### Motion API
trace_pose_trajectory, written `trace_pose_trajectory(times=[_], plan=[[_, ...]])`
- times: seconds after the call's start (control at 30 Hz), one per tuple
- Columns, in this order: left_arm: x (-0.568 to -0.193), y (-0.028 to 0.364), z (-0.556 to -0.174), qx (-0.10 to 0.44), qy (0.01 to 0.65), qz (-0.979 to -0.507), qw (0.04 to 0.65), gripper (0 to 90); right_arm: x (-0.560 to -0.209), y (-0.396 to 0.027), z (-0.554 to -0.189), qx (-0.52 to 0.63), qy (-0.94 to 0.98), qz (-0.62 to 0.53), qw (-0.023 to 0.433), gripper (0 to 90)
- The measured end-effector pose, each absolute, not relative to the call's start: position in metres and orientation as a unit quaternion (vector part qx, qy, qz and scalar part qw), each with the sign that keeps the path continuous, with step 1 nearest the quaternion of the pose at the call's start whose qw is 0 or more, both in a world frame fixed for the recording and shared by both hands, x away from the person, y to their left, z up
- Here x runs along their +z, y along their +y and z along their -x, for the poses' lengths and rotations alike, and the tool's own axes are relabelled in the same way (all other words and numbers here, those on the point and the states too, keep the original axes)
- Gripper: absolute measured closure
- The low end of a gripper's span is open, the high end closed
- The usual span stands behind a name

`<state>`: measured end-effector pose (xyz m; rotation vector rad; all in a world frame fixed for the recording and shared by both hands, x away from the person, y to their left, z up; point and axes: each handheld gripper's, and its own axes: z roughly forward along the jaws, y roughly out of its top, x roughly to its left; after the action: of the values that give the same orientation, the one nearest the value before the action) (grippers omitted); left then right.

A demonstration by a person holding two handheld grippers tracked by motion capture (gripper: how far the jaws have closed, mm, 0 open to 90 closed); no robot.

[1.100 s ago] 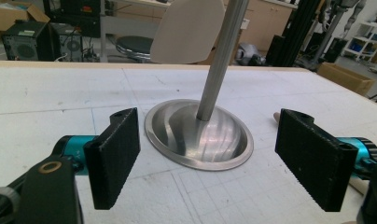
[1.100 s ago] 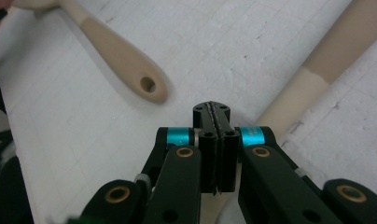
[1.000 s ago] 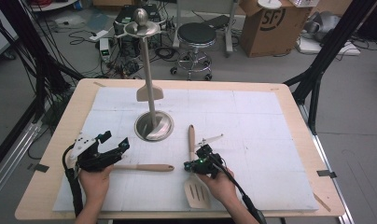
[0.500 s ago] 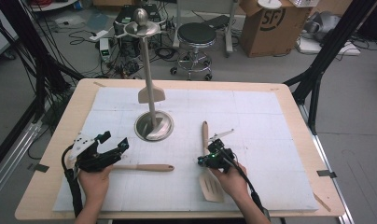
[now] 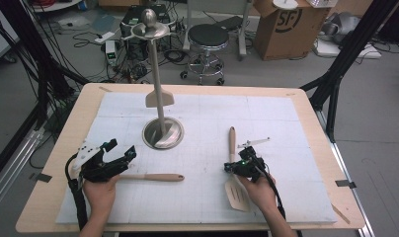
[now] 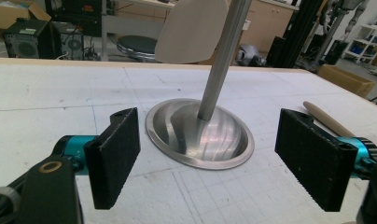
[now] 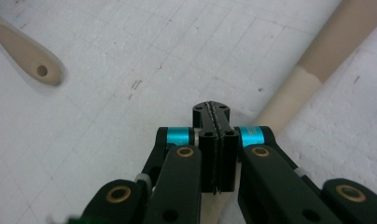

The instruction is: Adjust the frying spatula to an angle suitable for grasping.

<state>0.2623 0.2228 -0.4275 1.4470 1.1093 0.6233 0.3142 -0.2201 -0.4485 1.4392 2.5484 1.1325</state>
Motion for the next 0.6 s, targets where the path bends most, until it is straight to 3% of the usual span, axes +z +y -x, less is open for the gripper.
trace_pose_trajectory(times=[0.07, 0.23, 0.6], plan=[[-0.428, 0.222, -0.262, 0.266, 0.473, -0.616, 0.572, 22.6, -0.445, -0.223, -0.315, 0.389, 0.799, -0.459, -0.016, 90.0], [-0.428, 0.223, -0.261, 0.266, 0.474, -0.616, 0.57, 22.5, -0.438, -0.245, -0.328, 0.408, 0.769, -0.492, 0.004, 90.0], [-0.428, 0.222, -0.262, 0.263, 0.475, -0.617, 0.57, 22.5, -0.463, -0.269, -0.366, 0.401, 0.722, -0.564, -0.028, 90.0]])
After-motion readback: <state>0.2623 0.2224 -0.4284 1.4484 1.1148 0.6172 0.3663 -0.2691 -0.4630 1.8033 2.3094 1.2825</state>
